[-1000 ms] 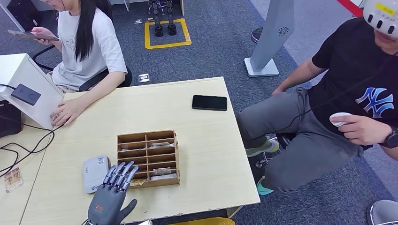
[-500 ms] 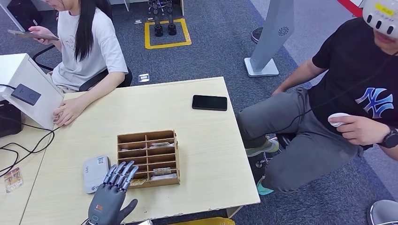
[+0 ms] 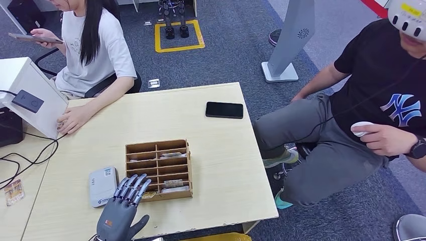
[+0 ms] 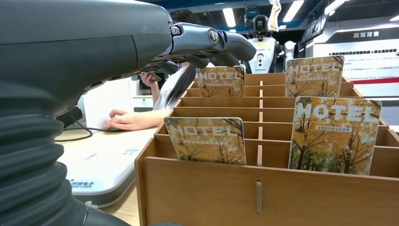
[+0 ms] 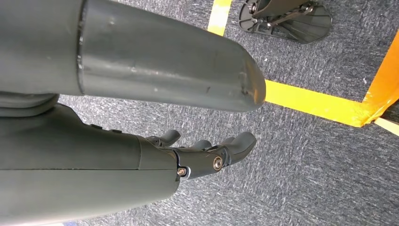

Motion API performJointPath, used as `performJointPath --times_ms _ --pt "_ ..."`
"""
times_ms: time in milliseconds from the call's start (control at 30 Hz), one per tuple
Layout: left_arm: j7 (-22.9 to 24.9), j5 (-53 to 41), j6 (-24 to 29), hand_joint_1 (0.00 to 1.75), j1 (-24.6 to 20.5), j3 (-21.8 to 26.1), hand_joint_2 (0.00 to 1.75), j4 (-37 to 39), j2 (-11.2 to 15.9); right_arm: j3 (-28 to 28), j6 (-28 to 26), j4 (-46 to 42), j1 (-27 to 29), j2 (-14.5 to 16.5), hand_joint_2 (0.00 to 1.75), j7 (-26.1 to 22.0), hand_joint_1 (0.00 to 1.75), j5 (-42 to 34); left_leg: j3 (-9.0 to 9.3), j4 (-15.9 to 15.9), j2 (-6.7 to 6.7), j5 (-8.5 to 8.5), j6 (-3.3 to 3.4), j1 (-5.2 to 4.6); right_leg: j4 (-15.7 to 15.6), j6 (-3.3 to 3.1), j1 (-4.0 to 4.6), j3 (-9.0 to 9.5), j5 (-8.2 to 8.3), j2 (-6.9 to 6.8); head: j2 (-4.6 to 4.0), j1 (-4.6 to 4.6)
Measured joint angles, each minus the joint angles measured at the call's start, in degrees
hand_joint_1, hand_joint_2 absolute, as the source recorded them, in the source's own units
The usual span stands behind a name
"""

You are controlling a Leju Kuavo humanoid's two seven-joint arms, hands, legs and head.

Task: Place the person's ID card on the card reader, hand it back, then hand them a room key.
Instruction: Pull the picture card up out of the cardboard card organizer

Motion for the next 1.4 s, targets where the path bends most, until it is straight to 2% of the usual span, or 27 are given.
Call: performJointPath --times_ms 667,700,800,833,1400 --pt "0.17 -0.01 -0.54 0.0 -0.01 -0.01 1.75 0.73 0.01 -0.02 0.0 0.0 -0.01 0.04 0.0 -0.02 0.0 0.23 0.0 0.0 0.0 0.0 0.0 0.0 0.0 0.0 0.0 0.0 0.0 0.0 0.0 0.0" --pt "0.17 0.03 -0.55 0.17 -0.01 0.0 1.75 0.75 0.01 -0.02 -0.01 0.0 0.0 0.04 0.0 -0.03 0.0 0.37 0.0 0.0 0.0 0.0 0.0 0.0 0.0 0.0 0.0 0.0 0.0 0.0 0.0 0.0" --pt "0.08 0.72 -1.31 1.48 -0.02 0.0 1.75 0.8 0.01 -0.03 -0.04 0.0 -0.01 0.04 0.0 -0.05 0.0 0.78 0.0 0.0 0.0 0.0 0.0 0.0 0.0 0.0 0.0 0.0 0.0 0.0 0.0 0.0" --pt "0.0 1.11 -1.78 1.75 -0.02 0.0 1.75 0.82 0.01 -0.03 -0.04 0.0 -0.01 0.04 0.0 -0.08 0.0 0.84 0.0 0.0 0.0 0.0 0.0 0.0 0.0 0.0 0.0 0.0 0.0 0.0 0.0 0.0" --pt "-1.02 3.75 -3.49 1.75 -0.93 0.01 1.75 1.49 -0.02 -0.04 -0.08 0.0 -0.22 0.04 0.0 -0.59 0.0 1.05 0.02 0.0 0.0 0.0 0.0 0.0 0.0 0.0 0.0 0.01 0.0 0.01 0.0 0.0"
